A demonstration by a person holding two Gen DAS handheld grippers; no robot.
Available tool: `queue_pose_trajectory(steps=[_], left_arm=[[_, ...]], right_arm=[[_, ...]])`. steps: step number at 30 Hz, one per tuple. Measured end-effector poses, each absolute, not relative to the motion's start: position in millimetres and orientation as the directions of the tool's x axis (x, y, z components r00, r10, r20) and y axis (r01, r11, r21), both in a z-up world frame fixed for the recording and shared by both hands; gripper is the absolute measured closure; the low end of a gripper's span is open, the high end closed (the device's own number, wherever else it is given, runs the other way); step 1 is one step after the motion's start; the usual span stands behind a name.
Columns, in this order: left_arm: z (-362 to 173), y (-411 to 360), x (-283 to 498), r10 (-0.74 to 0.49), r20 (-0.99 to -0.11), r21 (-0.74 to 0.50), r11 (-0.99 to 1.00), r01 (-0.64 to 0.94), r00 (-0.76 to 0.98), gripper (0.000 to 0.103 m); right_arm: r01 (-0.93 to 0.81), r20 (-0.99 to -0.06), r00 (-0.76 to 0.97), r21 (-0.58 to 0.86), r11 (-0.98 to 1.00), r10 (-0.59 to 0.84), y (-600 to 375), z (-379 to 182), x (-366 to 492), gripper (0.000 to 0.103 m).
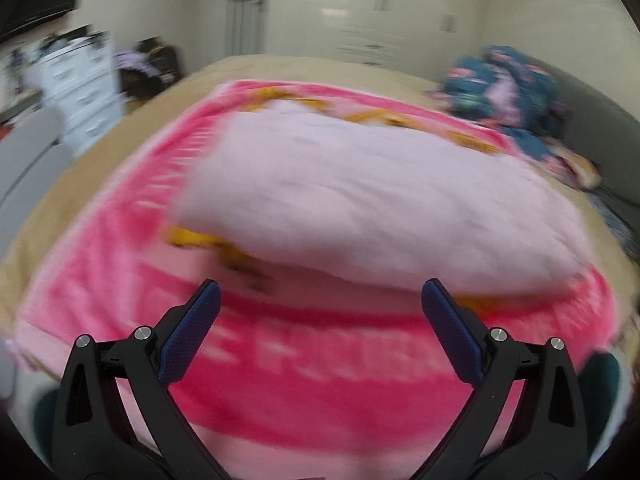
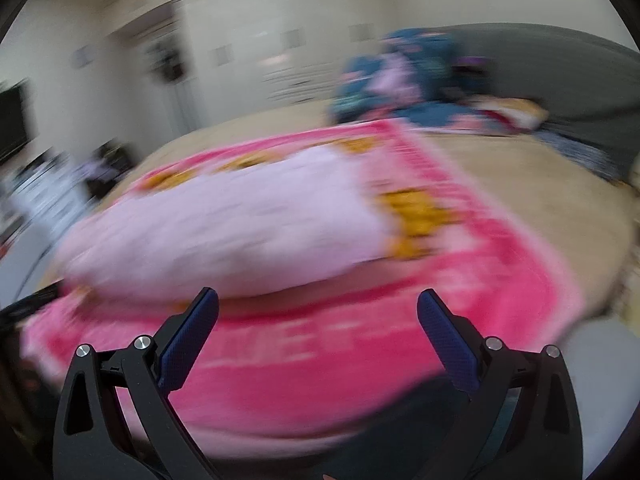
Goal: Fold large clothes
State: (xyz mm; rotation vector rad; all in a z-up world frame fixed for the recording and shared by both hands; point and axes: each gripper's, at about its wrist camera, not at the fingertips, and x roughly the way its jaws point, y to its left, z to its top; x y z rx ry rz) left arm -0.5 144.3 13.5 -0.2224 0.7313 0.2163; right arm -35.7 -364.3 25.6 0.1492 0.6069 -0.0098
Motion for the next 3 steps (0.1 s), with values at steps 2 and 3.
queue_pose_trajectory(steps=[2, 3], left_arm=[[16, 206, 11, 0.229, -0.673, -0.089, 0.919, -0.384, 0.703, 0.009], [16, 237, 17, 0.295, -0.672, -0.055, 0.895, -0.443, 0.679, 0.009]], right_arm=[[0.285, -0.600, 0.785, 0.122, 0.951, -0.158, -439, 8, -33, 0.004], [0.394, -0.618, 0.744, 0.098, 0.914, -0.254, -474, -3, -34, 0.004]])
